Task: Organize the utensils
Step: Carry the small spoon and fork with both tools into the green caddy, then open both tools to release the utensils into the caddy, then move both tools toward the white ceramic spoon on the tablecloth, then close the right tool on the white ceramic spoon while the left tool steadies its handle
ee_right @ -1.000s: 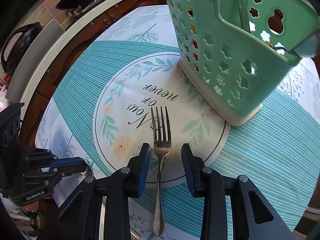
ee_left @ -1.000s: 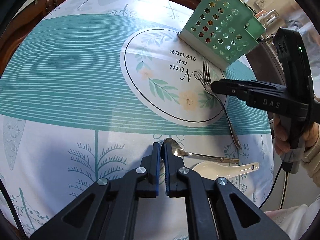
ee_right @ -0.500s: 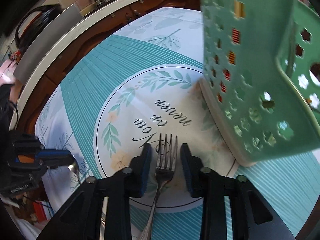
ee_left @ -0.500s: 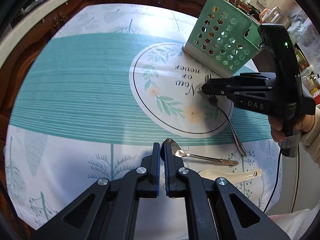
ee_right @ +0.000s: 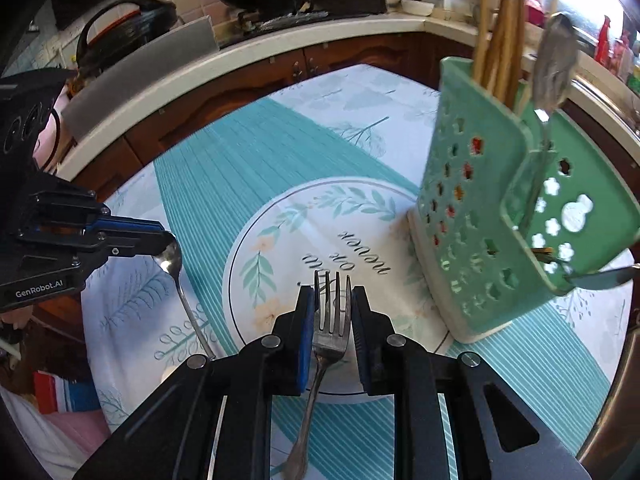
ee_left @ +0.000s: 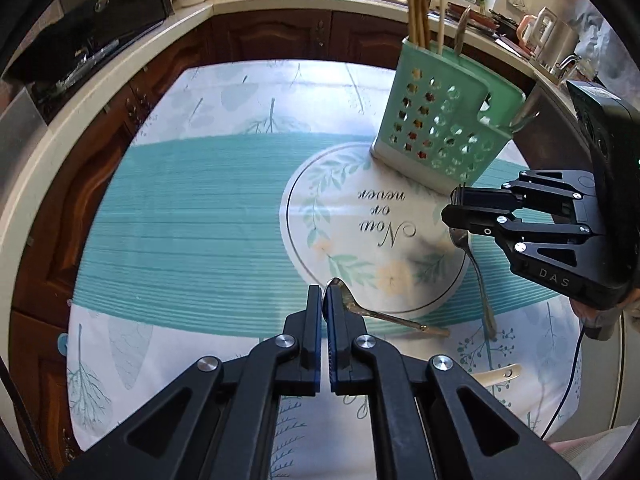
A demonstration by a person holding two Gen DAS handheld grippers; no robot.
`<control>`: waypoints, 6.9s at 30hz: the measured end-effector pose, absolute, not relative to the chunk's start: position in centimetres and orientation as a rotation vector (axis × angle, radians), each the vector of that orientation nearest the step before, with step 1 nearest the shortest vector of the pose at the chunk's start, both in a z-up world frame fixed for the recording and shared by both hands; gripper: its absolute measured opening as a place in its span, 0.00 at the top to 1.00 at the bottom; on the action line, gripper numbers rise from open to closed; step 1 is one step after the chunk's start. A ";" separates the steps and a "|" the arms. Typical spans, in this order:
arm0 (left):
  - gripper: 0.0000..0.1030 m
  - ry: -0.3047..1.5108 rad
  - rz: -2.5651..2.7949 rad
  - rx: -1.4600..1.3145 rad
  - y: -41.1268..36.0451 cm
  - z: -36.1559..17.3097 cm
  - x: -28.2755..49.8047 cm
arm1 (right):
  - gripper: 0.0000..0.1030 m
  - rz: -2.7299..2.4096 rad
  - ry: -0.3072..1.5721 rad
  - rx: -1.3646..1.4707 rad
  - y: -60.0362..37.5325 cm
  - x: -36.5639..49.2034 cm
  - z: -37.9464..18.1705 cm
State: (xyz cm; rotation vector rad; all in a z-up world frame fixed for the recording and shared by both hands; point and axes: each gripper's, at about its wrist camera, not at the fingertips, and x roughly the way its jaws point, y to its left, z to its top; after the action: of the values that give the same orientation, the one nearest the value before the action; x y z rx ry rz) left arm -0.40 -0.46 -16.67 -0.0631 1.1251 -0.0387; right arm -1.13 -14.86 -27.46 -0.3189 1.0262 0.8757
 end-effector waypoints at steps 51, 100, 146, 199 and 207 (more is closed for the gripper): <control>0.99 0.746 -0.135 0.291 -9.0 2.4 8.0 | 0.98 0.505 0.627 -0.264 -26.6 -3.4 -4.7; 0.80 1.015 -0.104 0.057 -4.2 -5.2 7.2 | 0.86 0.682 0.805 -0.140 -22.6 0.8 -9.0; 0.59 1.468 -0.632 0.019 -0.7 -22.5 -3.5 | 0.77 0.349 1.336 0.109 -18.5 -16.7 -27.1; 0.85 1.570 -0.690 -0.231 -3.8 -25.4 -4.0 | 0.77 0.451 1.376 0.268 -19.5 -18.9 -31.0; 0.87 1.571 -0.751 -0.201 -4.4 -25.5 -4.2 | 0.79 0.425 1.329 0.311 -19.1 -18.8 -31.2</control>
State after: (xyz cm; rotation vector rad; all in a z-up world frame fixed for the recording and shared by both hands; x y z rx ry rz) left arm -4.20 -4.38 -25.53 -0.2008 1.5709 -0.7514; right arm -18.80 -19.06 -31.20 0.3106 1.3288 0.4247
